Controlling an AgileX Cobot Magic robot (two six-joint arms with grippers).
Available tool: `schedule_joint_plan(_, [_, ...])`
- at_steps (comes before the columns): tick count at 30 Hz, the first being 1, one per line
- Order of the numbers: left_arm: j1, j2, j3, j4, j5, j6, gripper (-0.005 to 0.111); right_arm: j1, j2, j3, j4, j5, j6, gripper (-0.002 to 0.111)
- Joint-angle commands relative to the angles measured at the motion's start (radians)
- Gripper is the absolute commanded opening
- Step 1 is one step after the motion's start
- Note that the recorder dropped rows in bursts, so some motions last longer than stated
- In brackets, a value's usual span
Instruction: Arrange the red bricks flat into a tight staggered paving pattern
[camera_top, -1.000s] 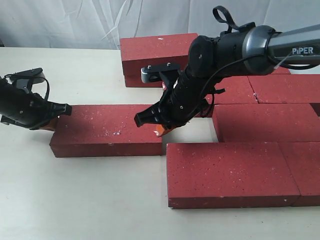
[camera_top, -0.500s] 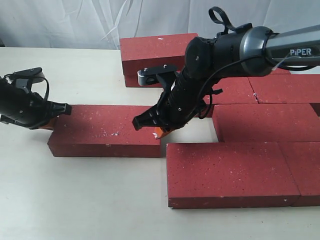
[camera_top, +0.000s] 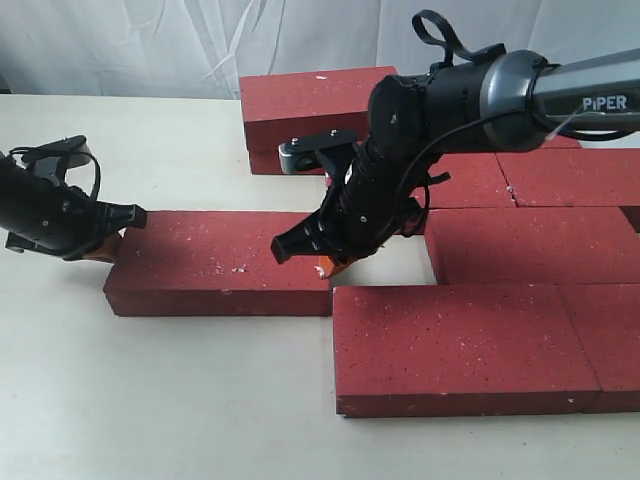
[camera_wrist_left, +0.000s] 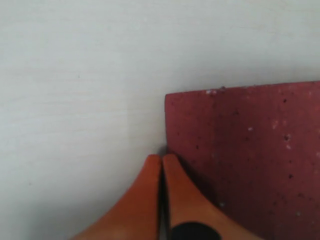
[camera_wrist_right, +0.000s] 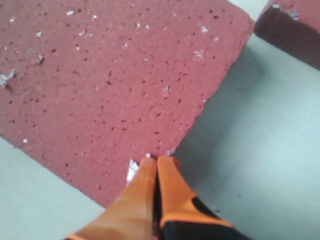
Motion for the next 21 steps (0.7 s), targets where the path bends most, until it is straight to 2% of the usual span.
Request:
schedule_joint_plan(1, [-0.001,0.004,-0.006,-0.039,0.031,-0.001,0.0,0.004,-0.016,0.0,-0.09,0.01,0.059,-0.001])
schedule_joint_plan(21, [0.001,0.004,-0.006,-0.018,0.048,-0.001,0.0,0.004,-0.086,0.0,-0.121,-0.009,0.081,-0.001])
